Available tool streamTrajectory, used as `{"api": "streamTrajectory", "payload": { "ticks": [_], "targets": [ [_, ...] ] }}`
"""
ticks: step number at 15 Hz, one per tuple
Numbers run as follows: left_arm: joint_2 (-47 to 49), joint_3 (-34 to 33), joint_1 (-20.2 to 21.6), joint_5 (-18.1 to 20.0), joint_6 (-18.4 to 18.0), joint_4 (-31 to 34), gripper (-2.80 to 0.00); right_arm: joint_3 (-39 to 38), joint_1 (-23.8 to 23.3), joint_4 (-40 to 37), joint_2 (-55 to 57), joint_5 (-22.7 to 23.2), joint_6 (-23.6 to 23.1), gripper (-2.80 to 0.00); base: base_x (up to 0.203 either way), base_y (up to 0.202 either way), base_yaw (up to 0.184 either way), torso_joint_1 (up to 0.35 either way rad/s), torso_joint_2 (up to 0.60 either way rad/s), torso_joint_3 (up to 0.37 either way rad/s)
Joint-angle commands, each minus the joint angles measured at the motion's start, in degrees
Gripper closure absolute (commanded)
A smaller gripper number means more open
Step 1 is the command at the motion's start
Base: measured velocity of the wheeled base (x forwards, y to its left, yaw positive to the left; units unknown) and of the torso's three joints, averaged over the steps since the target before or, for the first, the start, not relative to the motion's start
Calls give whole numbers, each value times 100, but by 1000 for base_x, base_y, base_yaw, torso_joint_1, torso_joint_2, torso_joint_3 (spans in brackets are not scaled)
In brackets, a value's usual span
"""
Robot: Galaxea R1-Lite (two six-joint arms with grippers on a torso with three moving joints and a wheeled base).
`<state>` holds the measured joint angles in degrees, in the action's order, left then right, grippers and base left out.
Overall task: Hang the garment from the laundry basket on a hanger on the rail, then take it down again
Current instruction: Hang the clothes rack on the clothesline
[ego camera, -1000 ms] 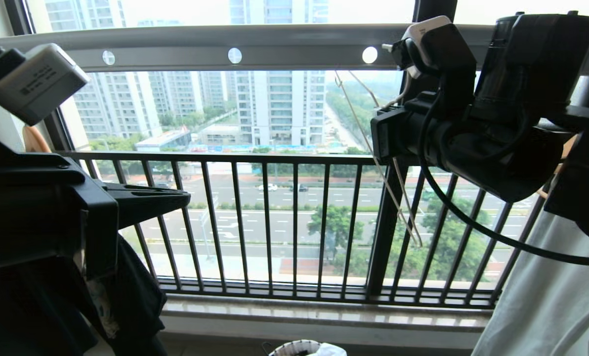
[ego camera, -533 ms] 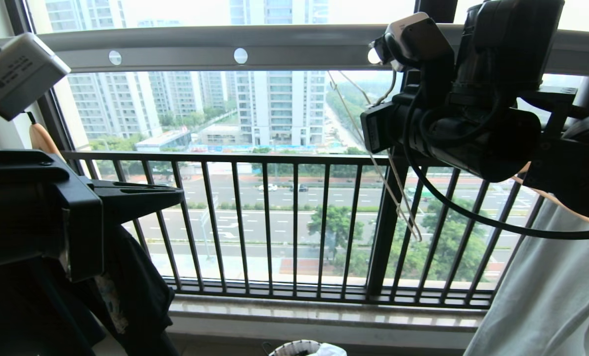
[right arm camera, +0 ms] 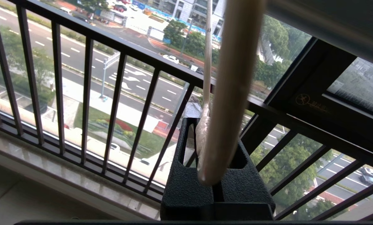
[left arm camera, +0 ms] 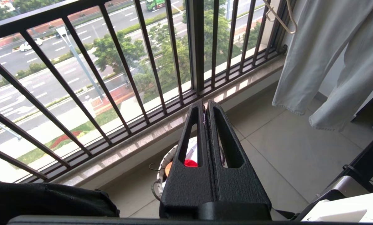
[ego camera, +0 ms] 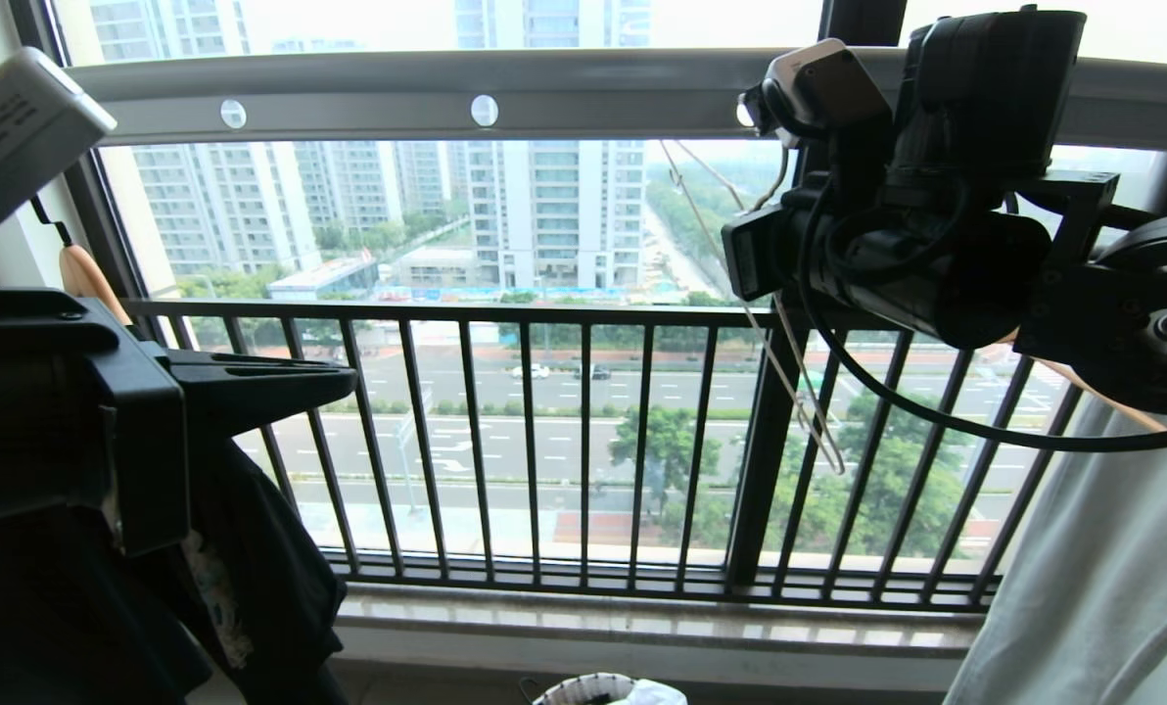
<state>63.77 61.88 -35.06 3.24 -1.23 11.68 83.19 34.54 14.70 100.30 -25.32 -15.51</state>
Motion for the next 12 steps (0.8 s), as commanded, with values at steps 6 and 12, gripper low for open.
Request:
{"api": "streamTrajectory", "payload": {
  "ticks": [6,12],
  "targets": [
    [-23,44,-1,10,0,10,0,84,-114,-20,124,1,4,0,0,0,0,0,0,0],
    [-49,44,-1,10,9,10,0,262,-223,-53,245,-8,11,0,0,0,0,0,0,0]
  ]
}}
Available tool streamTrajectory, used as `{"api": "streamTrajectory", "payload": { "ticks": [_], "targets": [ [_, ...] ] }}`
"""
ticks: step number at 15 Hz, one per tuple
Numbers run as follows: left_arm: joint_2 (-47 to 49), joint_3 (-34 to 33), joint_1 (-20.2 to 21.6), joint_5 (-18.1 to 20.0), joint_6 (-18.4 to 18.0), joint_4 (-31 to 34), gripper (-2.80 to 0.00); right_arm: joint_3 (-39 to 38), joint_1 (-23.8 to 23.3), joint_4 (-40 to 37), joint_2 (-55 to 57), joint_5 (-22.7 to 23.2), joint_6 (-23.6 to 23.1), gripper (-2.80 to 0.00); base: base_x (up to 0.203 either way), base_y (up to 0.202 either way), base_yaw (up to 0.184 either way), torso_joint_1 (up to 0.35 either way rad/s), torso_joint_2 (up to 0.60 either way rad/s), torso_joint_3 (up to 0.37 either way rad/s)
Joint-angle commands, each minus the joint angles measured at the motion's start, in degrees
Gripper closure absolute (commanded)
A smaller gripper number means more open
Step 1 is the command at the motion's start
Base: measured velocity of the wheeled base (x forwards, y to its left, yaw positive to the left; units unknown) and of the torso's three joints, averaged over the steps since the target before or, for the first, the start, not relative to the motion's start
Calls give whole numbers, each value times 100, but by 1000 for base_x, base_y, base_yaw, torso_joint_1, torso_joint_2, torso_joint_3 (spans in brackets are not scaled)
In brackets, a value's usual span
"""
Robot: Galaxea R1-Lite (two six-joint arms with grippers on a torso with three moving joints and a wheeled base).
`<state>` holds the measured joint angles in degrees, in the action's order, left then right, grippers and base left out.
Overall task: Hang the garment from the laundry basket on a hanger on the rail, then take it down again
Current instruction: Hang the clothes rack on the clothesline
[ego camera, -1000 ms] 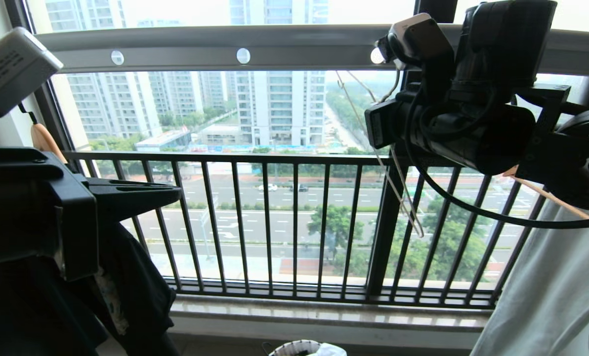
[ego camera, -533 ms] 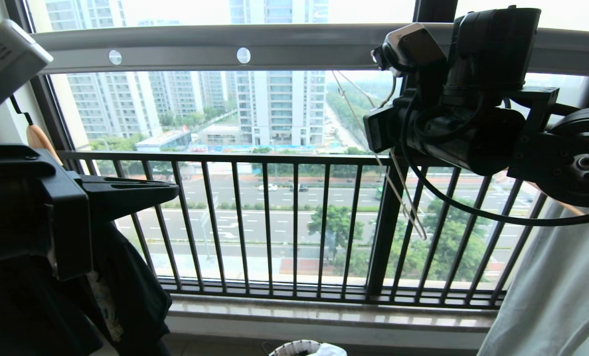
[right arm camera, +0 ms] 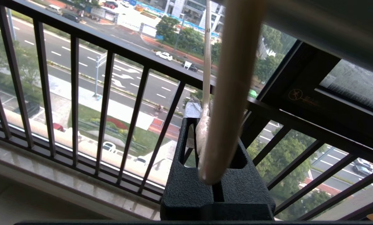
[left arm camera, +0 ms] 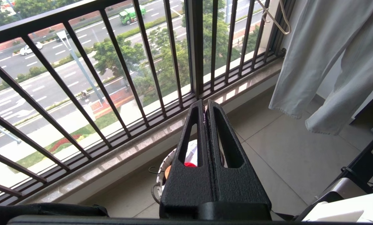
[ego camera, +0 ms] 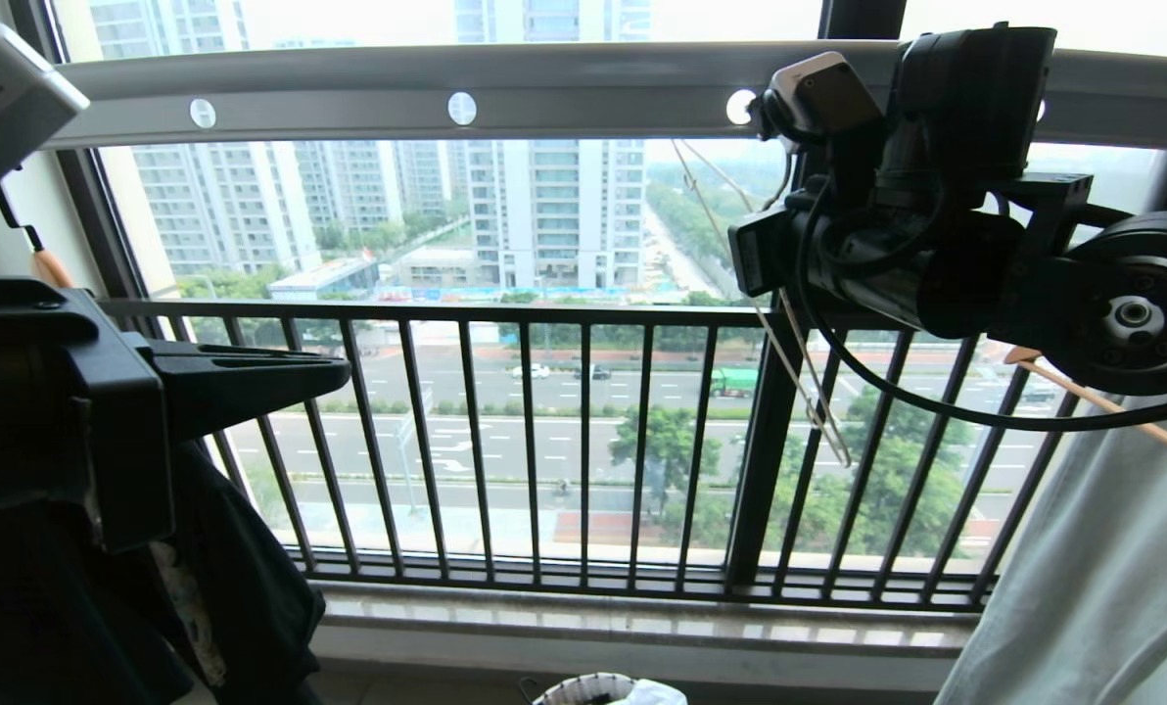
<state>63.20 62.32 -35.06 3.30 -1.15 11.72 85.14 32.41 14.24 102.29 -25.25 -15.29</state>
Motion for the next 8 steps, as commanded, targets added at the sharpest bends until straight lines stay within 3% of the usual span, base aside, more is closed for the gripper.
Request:
{"api": "streamTrajectory", "payload": {
  "ticks": [1,8],
  "targets": [
    [9,0,-1,-5,-2,6,0,153,-38,-22,100,-15,-17,0,0,0,0,0,0,0],
    [-27,0,-1,4,-8,41,0,1233,-69,-1453,302,-18,-40,0,0,0,0,0,0,0]
  ]
}}
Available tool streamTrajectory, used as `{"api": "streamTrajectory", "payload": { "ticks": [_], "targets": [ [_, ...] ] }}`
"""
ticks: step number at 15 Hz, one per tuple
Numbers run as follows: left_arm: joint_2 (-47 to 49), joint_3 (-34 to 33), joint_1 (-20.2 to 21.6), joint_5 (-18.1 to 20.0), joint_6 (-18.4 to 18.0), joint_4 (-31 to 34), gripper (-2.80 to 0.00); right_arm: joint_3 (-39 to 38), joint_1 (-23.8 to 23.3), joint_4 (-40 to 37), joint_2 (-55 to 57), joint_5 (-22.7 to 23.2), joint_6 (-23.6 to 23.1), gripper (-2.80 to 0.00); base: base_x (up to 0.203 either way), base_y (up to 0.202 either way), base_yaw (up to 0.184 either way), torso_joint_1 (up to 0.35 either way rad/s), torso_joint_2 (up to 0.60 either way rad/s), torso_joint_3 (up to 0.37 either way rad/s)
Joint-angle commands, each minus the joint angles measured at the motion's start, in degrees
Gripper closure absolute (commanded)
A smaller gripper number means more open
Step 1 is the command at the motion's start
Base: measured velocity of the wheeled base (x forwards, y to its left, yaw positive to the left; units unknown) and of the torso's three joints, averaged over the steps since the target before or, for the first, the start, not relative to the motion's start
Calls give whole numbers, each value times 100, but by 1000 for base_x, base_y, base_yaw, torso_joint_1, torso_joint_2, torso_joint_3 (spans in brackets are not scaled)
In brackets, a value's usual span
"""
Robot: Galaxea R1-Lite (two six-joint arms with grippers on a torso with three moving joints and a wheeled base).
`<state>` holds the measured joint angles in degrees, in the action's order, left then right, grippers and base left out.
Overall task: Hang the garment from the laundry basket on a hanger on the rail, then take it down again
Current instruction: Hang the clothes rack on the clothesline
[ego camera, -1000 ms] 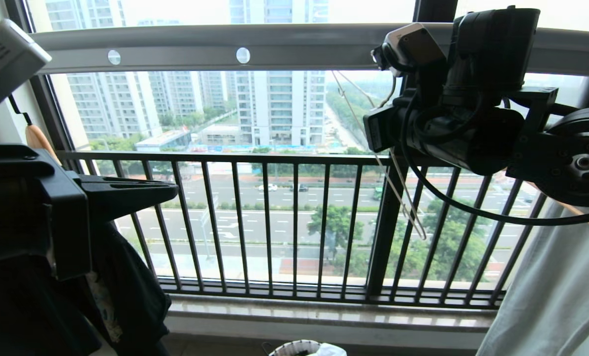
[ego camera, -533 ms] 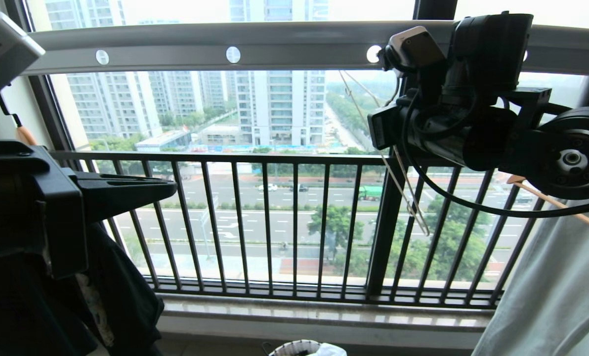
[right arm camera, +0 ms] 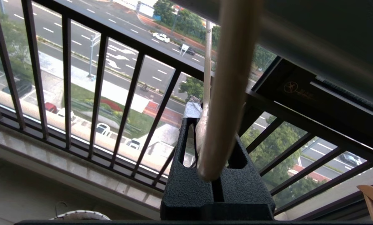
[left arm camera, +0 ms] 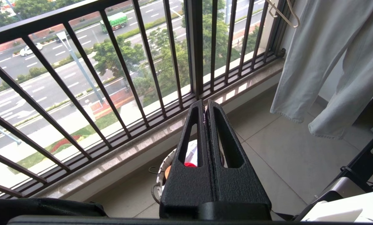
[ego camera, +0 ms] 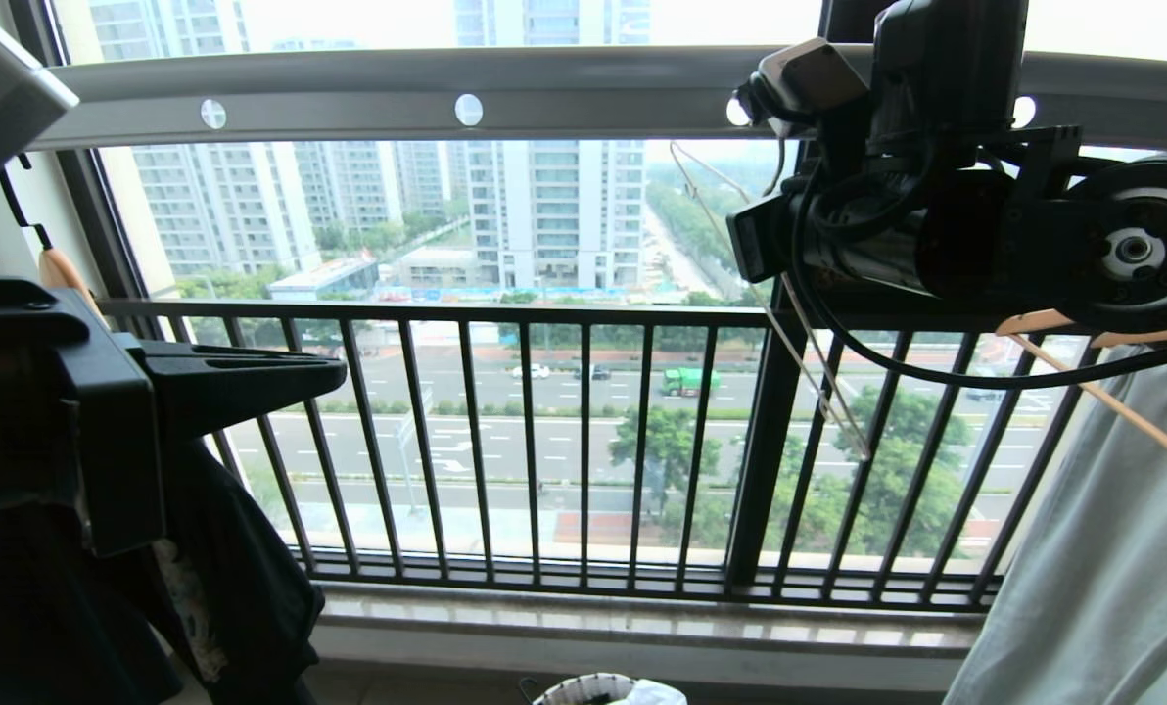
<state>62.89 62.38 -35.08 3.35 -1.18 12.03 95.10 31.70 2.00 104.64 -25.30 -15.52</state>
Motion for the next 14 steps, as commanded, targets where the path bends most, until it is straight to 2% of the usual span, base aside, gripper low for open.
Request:
{"api": "streamTrajectory", "payload": {
  "ticks": [1,6,10,14],
  "targets": [
    [0,-6,2,-1,-5,10,0,408,3,-456,79,-11,-46,0,0,0,0,0,0,0],
    [-40,-6,2,4,-5,10,0,688,-2,-1039,90,-10,-440,0,0,0,0,0,0,0],
    [-49,-6,2,8,-5,10,0,1215,-45,-1539,217,-10,-680,0,0,0,0,0,0,0],
    [-49,-6,2,-1,-5,10,0,1579,-49,-2047,353,-10,-730,0,0,0,0,0,0,0]
  ]
}}
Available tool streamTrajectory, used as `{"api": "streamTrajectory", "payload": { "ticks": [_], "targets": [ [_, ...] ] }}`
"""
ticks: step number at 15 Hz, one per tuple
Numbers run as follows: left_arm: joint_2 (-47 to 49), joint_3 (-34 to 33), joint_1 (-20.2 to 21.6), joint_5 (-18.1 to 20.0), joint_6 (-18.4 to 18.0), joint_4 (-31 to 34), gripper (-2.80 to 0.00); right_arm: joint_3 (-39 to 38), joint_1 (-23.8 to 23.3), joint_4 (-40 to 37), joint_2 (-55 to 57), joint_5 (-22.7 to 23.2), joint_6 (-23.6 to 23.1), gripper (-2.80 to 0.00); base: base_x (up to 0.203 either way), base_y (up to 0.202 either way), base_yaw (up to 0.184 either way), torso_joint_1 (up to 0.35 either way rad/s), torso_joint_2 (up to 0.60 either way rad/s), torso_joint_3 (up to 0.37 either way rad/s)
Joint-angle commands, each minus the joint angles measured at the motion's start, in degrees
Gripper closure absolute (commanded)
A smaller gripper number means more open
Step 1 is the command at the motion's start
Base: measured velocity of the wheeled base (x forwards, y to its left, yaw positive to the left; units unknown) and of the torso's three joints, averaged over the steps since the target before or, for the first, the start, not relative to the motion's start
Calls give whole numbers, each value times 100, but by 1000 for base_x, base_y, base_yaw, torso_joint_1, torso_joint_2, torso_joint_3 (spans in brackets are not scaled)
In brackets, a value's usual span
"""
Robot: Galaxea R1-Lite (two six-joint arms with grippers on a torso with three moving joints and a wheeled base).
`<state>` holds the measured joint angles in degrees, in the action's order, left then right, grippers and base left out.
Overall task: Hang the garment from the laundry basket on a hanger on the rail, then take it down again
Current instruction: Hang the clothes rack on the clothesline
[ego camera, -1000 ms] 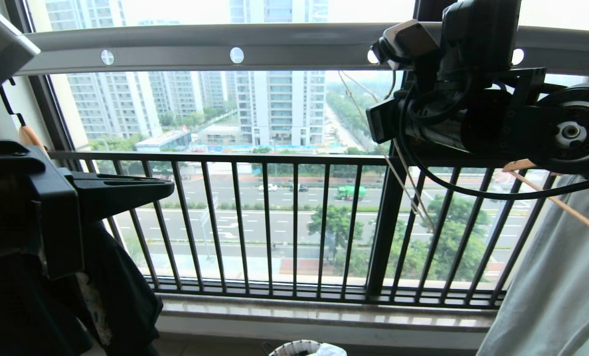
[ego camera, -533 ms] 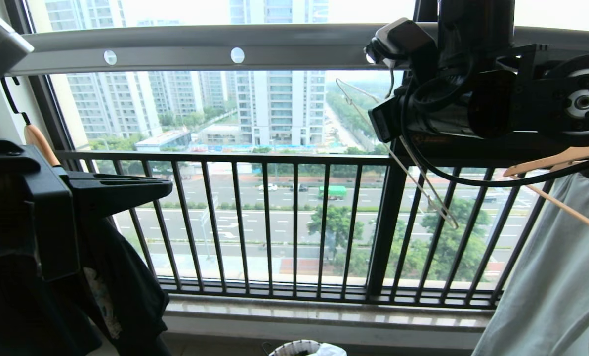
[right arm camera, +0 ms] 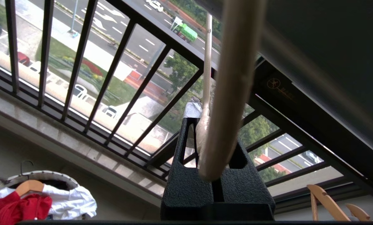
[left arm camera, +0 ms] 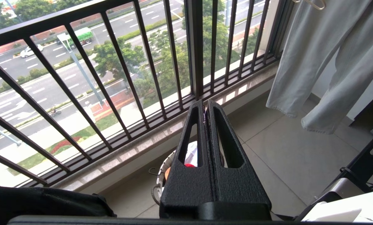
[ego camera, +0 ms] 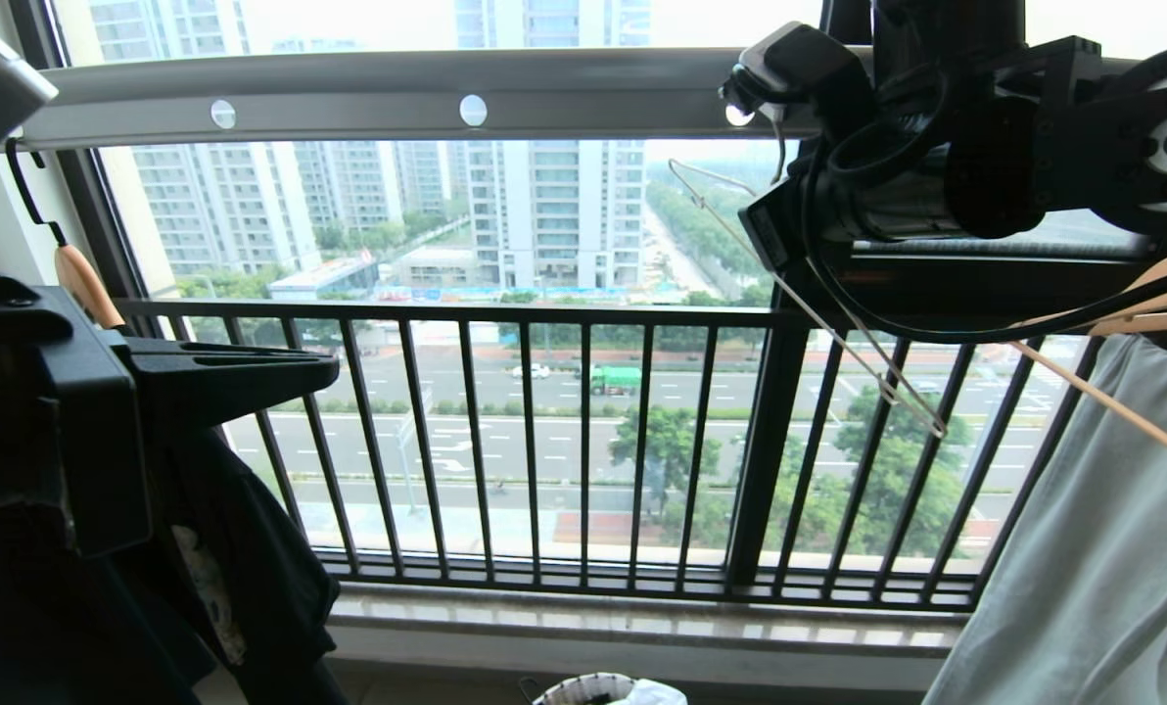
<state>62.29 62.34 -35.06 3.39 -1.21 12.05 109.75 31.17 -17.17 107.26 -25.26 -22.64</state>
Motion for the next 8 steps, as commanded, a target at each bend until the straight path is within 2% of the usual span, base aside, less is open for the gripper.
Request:
{"api": "streamTrajectory", "payload": {
  "ticks": [1,8],
  "targets": [
    [11,0,-1,4,-2,8,0,159,3,-214,111,-14,-53,0,0,0,0,0,0,0],
    [-16,6,-1,4,-2,8,0,264,10,-316,207,-23,-343,0,0,0,0,0,0,0]
  ]
}}
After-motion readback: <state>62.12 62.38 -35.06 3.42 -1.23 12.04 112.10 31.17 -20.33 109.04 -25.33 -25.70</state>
